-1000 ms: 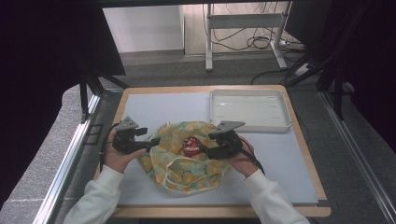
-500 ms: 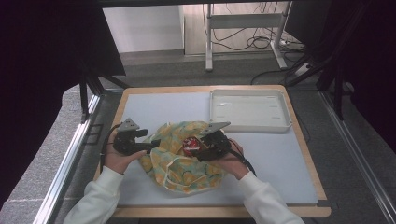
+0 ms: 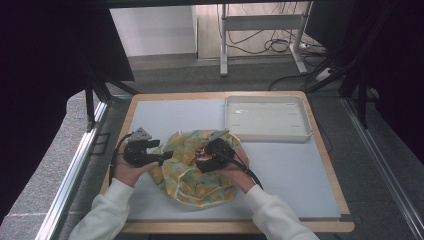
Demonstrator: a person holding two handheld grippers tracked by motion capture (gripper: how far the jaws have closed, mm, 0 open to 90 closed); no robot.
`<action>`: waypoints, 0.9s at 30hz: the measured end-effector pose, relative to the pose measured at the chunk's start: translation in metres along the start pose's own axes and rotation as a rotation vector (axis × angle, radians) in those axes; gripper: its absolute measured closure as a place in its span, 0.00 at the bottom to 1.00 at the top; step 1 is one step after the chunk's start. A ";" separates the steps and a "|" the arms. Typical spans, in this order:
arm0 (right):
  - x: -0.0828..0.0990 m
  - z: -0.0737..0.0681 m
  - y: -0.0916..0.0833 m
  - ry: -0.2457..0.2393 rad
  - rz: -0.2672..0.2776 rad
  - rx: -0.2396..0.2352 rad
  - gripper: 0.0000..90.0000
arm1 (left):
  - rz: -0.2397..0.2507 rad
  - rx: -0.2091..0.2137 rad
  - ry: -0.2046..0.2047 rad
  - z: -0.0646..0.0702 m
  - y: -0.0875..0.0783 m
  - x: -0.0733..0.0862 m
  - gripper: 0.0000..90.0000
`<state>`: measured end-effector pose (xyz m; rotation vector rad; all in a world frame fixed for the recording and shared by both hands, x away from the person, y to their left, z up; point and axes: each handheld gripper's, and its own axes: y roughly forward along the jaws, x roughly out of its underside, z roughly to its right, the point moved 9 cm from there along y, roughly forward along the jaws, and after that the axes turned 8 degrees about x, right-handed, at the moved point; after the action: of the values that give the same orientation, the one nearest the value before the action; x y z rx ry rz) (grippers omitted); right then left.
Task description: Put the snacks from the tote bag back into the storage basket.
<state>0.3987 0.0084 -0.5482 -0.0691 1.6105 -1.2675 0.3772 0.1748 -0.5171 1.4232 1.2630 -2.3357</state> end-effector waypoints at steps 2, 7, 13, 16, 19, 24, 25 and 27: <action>0.000 0.000 0.002 -0.007 -0.006 0.009 0.23 | 0.000 0.000 0.000 0.000 0.000 0.000 0.32; 0.000 0.000 0.004 -0.015 -0.016 0.026 0.22 | -0.002 0.003 0.003 0.001 0.001 0.000 0.32; 0.005 0.003 0.011 -0.012 -0.045 0.040 0.24 | -0.005 0.006 0.005 0.002 0.002 0.000 0.32; 0.006 0.003 0.013 -0.005 -0.035 0.031 0.28 | -0.002 0.004 0.001 0.001 0.001 0.000 0.32; 0.006 0.002 0.012 -0.025 -0.030 0.040 0.28 | -0.003 0.004 0.003 0.000 0.001 0.000 0.32; 0.004 0.001 0.009 -0.024 -0.011 0.039 0.28 | -0.003 0.005 0.004 0.000 0.000 0.001 0.32; 0.003 0.000 0.007 -0.024 -0.005 0.035 0.28 | -0.001 0.004 0.003 0.000 0.000 0.000 0.32; 0.000 -0.001 0.001 -0.027 0.008 0.024 0.28 | 0.000 0.004 0.001 0.000 0.000 0.000 0.32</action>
<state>0.3980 0.0093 -0.5492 -0.0653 1.5707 -1.2741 0.3772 0.1753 -0.5172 1.4254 1.2589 -2.3389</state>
